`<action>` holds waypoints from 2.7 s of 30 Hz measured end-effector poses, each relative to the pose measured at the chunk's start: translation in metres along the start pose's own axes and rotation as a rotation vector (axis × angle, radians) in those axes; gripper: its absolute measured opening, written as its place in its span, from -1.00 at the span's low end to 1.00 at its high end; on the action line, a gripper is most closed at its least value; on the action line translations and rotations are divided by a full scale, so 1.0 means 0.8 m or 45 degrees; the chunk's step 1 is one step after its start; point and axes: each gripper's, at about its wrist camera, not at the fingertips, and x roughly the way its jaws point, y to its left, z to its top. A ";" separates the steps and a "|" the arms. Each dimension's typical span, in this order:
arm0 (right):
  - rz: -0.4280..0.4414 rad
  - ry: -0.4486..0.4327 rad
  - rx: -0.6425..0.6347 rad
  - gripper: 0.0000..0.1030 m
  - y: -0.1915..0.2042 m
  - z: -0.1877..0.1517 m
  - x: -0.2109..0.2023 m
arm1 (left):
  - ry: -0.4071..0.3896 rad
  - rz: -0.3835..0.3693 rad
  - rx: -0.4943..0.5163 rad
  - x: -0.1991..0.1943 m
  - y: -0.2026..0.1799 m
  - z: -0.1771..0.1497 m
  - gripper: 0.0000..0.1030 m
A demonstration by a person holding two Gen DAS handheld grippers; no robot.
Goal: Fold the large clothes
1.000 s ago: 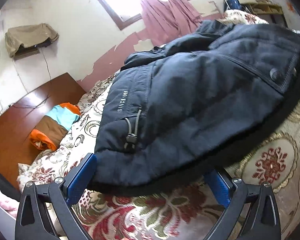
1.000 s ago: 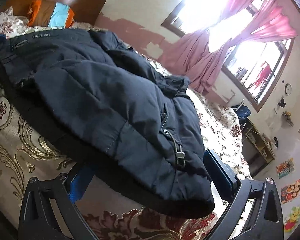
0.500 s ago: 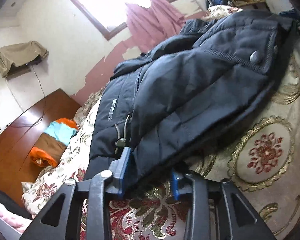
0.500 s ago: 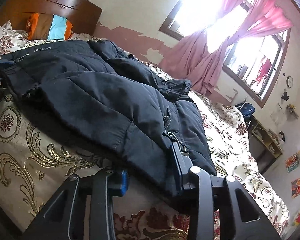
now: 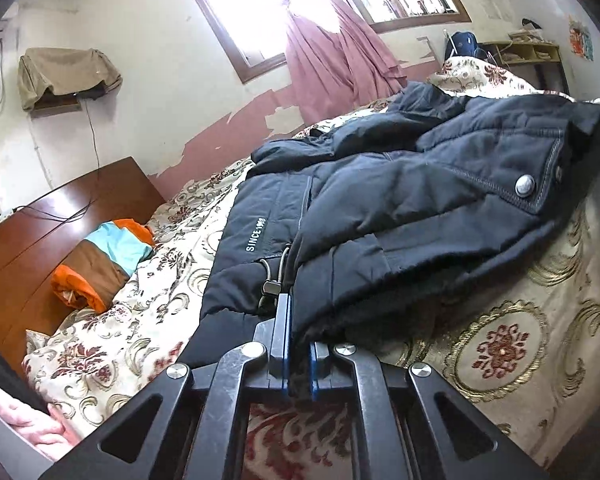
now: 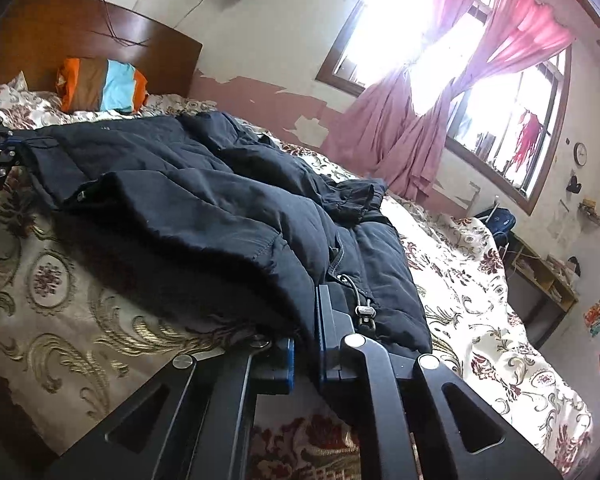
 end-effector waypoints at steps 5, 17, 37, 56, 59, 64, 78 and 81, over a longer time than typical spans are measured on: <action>0.036 -0.027 0.012 -0.88 -0.007 0.002 -0.055 | -0.011 -0.033 -0.044 -0.044 0.023 0.004 -0.87; 0.116 -0.133 0.009 -0.89 -0.047 0.029 -0.180 | -0.076 -0.152 -0.159 -0.152 0.078 0.036 -0.88; -0.099 -0.312 -0.077 -0.89 -0.128 0.221 0.036 | -0.248 -0.032 -0.159 0.049 0.126 0.285 -0.88; -0.175 -0.003 -0.060 -0.89 -0.119 0.289 0.366 | 0.003 0.054 -0.196 0.342 0.053 0.364 -0.88; -0.174 0.058 -0.066 -0.89 -0.107 0.278 0.404 | 0.073 0.023 -0.218 0.379 0.042 0.355 -0.88; -0.176 0.111 -0.078 -0.89 -0.099 0.268 0.436 | 0.104 -0.078 -0.309 0.397 0.053 0.343 -0.81; 0.036 0.012 0.168 0.28 -0.145 0.242 0.338 | -0.081 -0.282 -0.524 0.298 0.105 0.334 0.88; 0.131 0.015 0.221 0.43 -0.151 0.221 0.306 | -0.080 -0.324 -0.452 0.274 0.091 0.316 0.88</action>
